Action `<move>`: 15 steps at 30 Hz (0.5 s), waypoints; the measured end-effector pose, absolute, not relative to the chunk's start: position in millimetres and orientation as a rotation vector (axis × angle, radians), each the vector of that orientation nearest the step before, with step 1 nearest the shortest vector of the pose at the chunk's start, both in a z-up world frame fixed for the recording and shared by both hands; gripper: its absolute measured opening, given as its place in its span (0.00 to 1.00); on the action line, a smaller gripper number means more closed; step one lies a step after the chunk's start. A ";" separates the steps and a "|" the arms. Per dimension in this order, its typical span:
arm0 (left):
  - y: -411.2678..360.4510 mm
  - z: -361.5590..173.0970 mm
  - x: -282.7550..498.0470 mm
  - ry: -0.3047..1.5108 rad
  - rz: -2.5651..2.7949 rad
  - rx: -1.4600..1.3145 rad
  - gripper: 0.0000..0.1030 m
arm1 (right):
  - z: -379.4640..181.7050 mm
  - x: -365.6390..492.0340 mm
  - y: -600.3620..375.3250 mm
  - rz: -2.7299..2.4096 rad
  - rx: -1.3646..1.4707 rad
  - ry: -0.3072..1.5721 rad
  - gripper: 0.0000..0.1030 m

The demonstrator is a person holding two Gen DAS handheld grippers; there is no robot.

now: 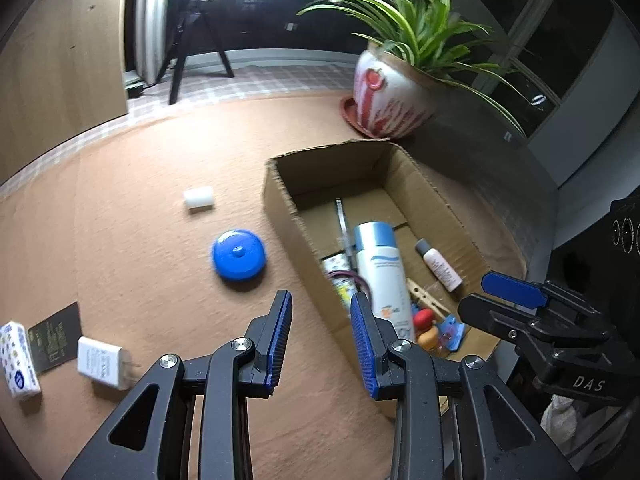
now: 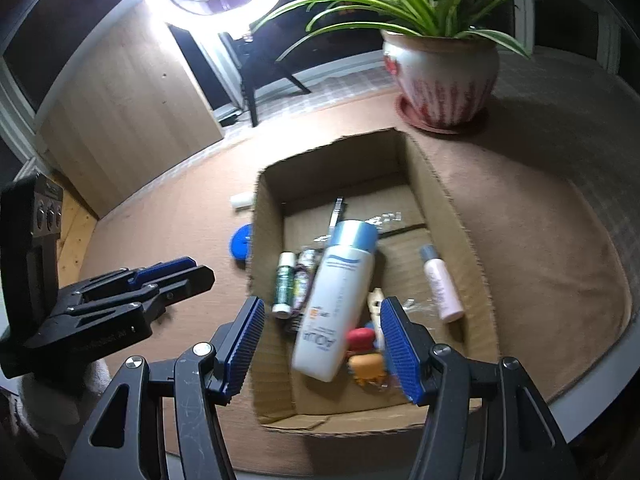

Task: Organize objects
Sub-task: 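Move the right tool to the white charger on the floor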

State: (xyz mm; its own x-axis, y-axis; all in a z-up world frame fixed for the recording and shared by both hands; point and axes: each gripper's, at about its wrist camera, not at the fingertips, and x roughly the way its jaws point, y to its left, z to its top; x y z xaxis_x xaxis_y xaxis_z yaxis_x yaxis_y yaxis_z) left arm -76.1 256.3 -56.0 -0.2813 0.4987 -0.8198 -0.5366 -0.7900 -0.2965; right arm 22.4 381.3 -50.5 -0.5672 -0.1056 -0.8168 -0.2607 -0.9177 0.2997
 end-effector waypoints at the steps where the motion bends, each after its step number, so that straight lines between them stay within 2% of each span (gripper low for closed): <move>1: 250.5 -56.1 -76.1 0.039 2.108 -1.328 0.32 | -50.7 20.1 377.8 2.644 -1.419 0.609 0.55; 8: 191.1 -63.4 -76.6 -0.045 2.181 -1.382 0.32 | -53.2 -5.7 343.2 2.721 -1.484 0.598 0.55; 15: 112.6 -87.6 -75.7 -0.227 2.252 -1.471 0.32 | -66.7 -49.3 302.1 2.818 -1.633 0.610 0.55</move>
